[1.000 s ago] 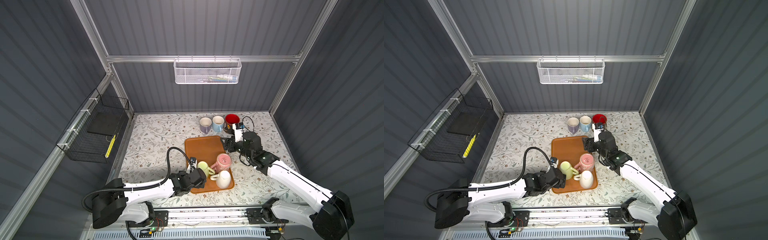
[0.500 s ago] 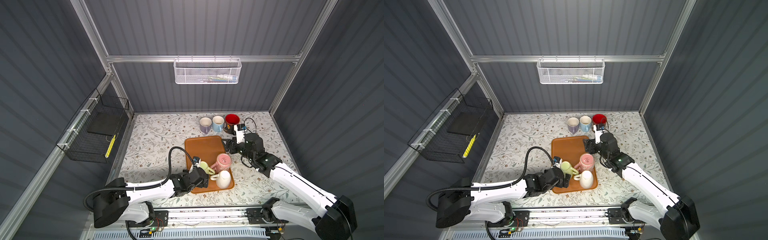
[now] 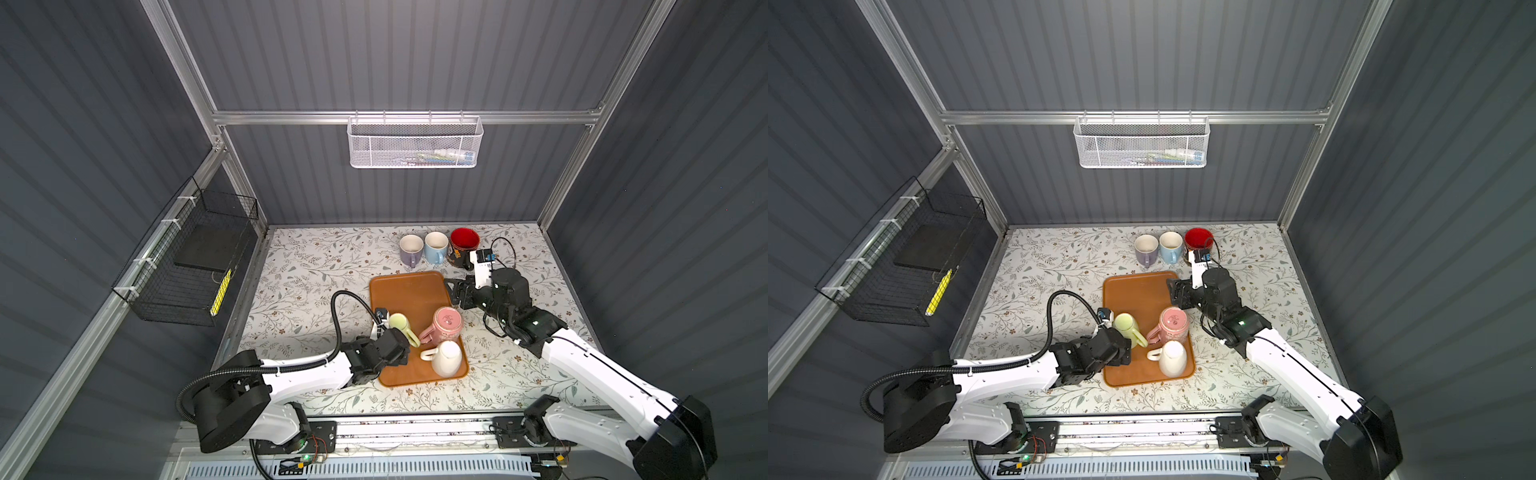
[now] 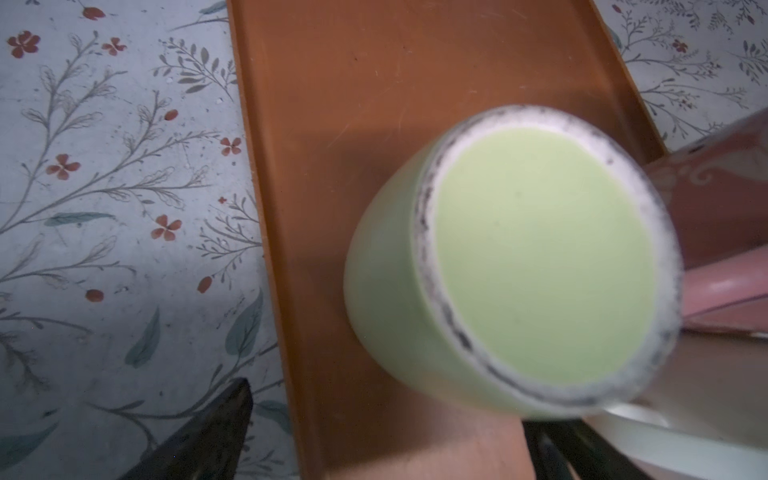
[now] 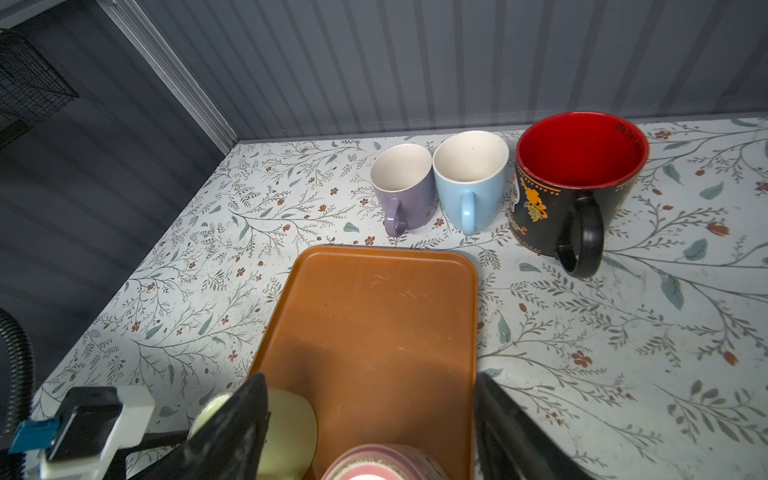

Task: Turn the mug right side up
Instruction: 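Lift and rotate the light green mug opening-up with the left gripper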

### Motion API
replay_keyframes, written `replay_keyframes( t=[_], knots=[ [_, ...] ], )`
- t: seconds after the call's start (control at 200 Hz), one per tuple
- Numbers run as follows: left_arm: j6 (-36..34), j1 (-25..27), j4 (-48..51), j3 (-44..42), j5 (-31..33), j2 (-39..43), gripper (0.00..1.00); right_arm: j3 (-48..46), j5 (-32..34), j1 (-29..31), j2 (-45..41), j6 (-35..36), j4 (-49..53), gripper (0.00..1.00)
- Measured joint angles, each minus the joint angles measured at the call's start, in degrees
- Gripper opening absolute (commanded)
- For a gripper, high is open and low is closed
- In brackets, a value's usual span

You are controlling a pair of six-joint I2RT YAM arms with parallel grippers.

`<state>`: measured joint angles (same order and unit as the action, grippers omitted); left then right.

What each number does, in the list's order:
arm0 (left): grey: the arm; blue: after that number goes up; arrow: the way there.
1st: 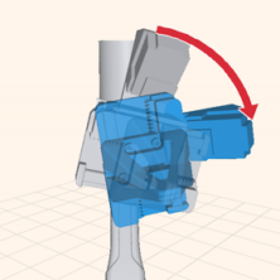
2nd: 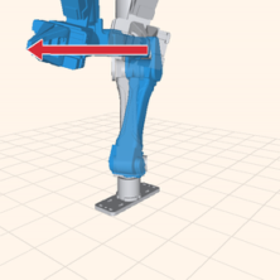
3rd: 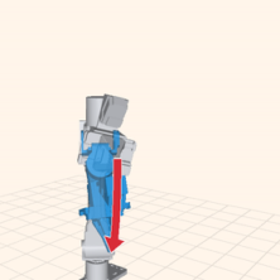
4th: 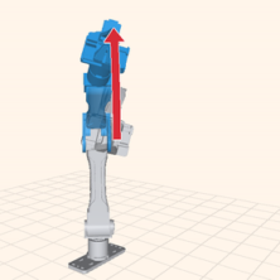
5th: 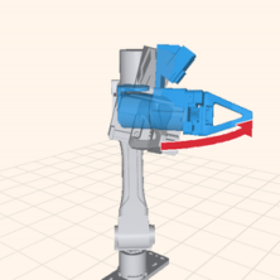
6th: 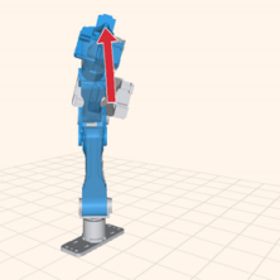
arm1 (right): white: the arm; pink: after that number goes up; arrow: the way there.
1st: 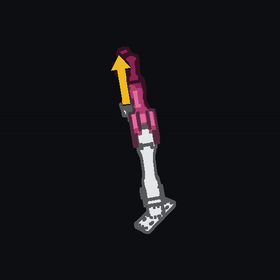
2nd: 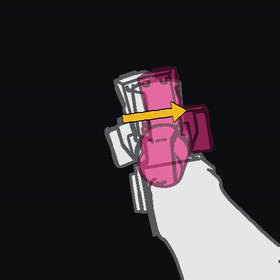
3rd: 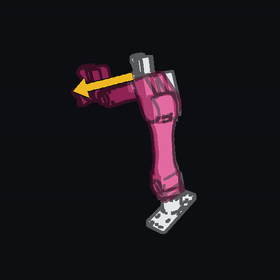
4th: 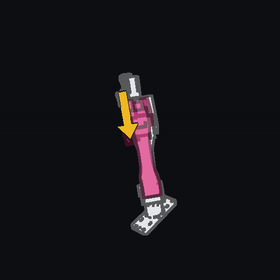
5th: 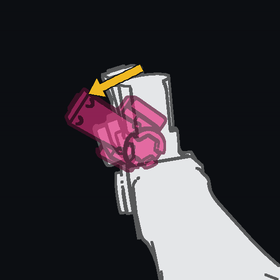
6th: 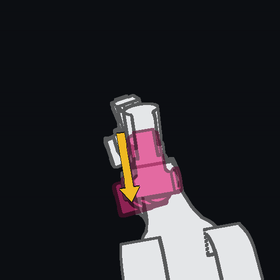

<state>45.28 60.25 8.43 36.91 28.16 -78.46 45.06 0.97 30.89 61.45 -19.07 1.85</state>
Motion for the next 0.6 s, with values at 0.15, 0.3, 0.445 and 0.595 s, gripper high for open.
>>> replay_keyframes(
  t=[0.15,0.3,0.445,0.595],
  knots=[
    [-0.2,-3.5,-1.8,0.0,-1.4,0.0,1.00,-0.1,0.0,0.0,0.0,0.0,0.0,0.77],
    [-1.4,-6.9,-2.4,0.0,-2.0,0.0,1.00,-0.1,0.0,0.0,-0.1,0.0,0.2,0.77],
    [-2.4,-9.9,-2.5,0.0,-2.7,0.0,1.00,-0.1,0.0,0.0,-0.5,0.0,0.6,0.77],
    [-3.1,-11.2,-2.4,0.0,-2.7,0.6,1.00,-0.1,0.0,0.0,-0.7,0.0,1.4,0.77]
  ],
)
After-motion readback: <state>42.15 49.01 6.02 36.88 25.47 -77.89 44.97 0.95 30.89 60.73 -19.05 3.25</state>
